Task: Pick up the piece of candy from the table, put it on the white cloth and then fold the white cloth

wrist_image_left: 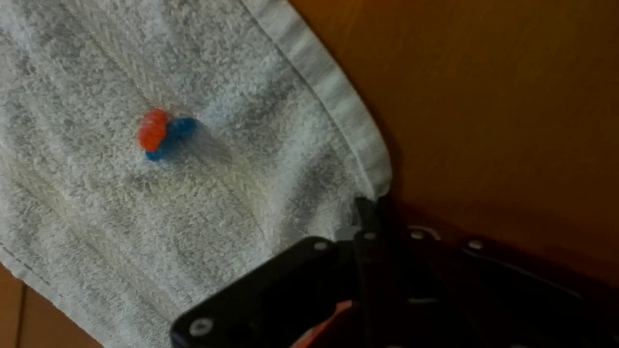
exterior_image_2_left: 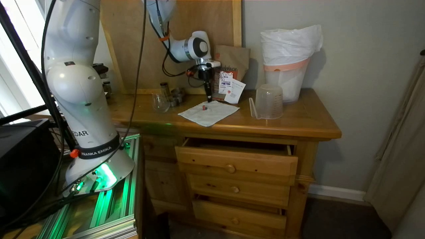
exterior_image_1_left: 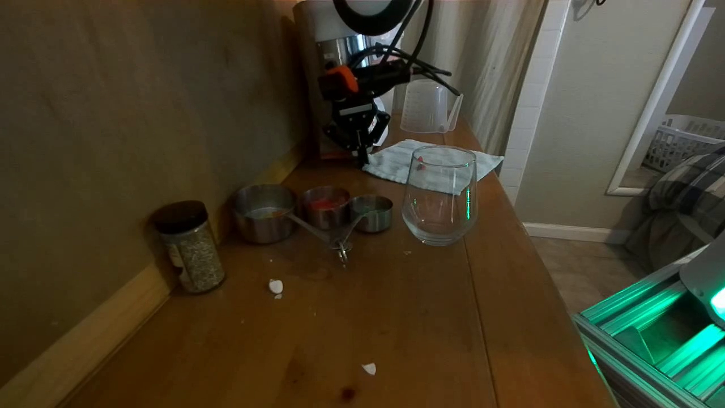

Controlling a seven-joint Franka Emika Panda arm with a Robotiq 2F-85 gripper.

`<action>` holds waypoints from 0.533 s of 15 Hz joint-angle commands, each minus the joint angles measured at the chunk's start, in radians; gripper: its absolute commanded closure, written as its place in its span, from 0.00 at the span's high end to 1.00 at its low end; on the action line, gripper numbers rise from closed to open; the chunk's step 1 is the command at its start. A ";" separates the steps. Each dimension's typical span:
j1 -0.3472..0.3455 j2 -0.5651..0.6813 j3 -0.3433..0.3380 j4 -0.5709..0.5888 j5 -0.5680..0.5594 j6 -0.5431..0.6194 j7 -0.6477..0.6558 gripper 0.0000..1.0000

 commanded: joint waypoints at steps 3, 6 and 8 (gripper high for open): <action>-0.019 -0.067 -0.002 -0.016 0.027 -0.070 -0.018 0.02; -0.033 -0.104 0.001 -0.024 0.029 -0.096 -0.020 0.02; -0.044 -0.130 0.003 -0.031 0.031 -0.111 -0.019 0.02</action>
